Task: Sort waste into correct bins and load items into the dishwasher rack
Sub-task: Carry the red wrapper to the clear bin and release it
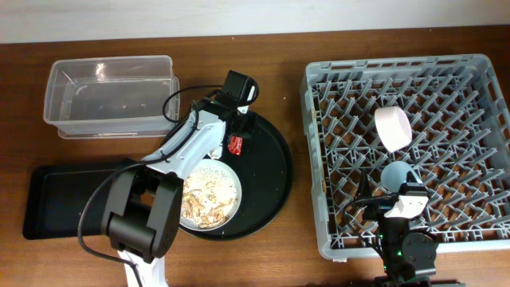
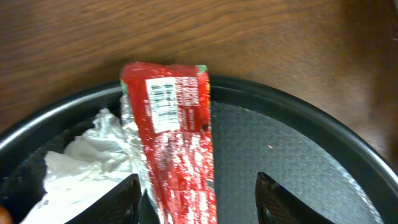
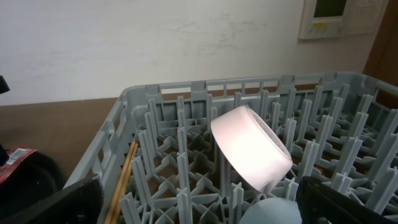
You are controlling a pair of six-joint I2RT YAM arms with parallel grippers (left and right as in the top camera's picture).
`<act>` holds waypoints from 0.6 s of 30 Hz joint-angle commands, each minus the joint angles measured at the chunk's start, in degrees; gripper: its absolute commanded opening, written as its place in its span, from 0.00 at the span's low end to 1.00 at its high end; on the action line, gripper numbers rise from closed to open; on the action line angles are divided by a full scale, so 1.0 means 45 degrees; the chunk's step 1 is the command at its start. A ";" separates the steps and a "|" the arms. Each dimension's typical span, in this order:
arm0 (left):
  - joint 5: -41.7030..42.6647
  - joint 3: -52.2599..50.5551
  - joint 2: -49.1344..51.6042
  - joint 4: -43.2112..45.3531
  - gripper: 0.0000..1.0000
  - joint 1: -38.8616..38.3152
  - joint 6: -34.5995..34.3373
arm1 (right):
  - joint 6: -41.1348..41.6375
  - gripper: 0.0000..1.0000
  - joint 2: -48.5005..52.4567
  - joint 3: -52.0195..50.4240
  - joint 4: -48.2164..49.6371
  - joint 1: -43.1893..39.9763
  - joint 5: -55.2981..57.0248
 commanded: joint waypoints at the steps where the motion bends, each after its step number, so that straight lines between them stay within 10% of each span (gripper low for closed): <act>1: -0.0991 0.0102 0.0262 0.0194 0.58 0.0034 0.0068 | -0.0058 0.98 -0.0087 -0.0063 -0.0107 -0.0068 -0.0019; 8: -0.0335 0.0102 0.1559 0.0680 0.56 0.0019 0.0053 | -0.0058 0.98 -0.0087 -0.0063 -0.0107 -0.0068 -0.0019; 18: 0.0636 0.1676 0.0432 -0.0840 0.01 0.0029 -0.0029 | -0.0058 0.98 -0.0087 -0.0063 -0.0107 -0.0068 -0.0024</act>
